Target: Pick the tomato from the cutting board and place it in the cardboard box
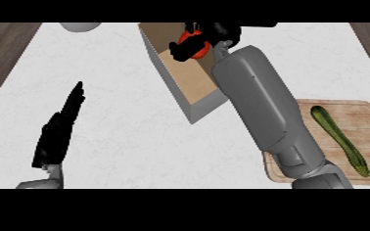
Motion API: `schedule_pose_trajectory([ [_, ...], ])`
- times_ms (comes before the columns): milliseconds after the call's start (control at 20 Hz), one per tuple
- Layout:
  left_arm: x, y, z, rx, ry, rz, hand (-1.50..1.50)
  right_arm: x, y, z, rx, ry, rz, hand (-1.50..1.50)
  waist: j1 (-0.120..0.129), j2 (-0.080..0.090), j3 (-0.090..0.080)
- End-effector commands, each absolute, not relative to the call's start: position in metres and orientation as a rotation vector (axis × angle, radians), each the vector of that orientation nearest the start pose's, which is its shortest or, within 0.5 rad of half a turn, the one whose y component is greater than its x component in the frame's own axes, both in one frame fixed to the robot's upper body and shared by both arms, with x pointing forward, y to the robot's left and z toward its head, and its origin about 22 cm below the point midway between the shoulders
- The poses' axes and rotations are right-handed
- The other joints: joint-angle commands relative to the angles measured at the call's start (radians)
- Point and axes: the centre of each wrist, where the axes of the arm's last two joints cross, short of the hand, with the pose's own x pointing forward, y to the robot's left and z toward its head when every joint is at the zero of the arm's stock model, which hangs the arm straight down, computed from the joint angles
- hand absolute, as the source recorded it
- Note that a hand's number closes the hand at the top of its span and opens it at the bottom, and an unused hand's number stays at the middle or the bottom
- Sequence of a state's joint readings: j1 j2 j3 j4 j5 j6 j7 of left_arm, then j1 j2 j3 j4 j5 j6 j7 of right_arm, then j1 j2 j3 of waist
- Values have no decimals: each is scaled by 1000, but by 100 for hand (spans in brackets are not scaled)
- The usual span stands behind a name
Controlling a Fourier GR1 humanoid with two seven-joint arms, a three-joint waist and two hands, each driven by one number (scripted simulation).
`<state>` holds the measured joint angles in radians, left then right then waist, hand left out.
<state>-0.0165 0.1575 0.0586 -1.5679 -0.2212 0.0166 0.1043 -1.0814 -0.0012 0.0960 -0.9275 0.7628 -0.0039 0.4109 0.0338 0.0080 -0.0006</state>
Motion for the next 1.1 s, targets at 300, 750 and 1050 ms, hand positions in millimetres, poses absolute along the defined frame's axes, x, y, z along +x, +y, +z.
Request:
schedule_pose_trajectory([
  [300,253,272,25,331,-1480,-244,0,437,-55,119,-680,-1431,803,-150,36,9,0],
  [750,264,258,8,339,-1483,-248,0,445,-57,145,-549,-1645,418,-150,20,14,1],
  [1050,252,258,12,363,-1476,-230,0,451,-85,139,-449,-1707,130,-150,5,5,2],
])
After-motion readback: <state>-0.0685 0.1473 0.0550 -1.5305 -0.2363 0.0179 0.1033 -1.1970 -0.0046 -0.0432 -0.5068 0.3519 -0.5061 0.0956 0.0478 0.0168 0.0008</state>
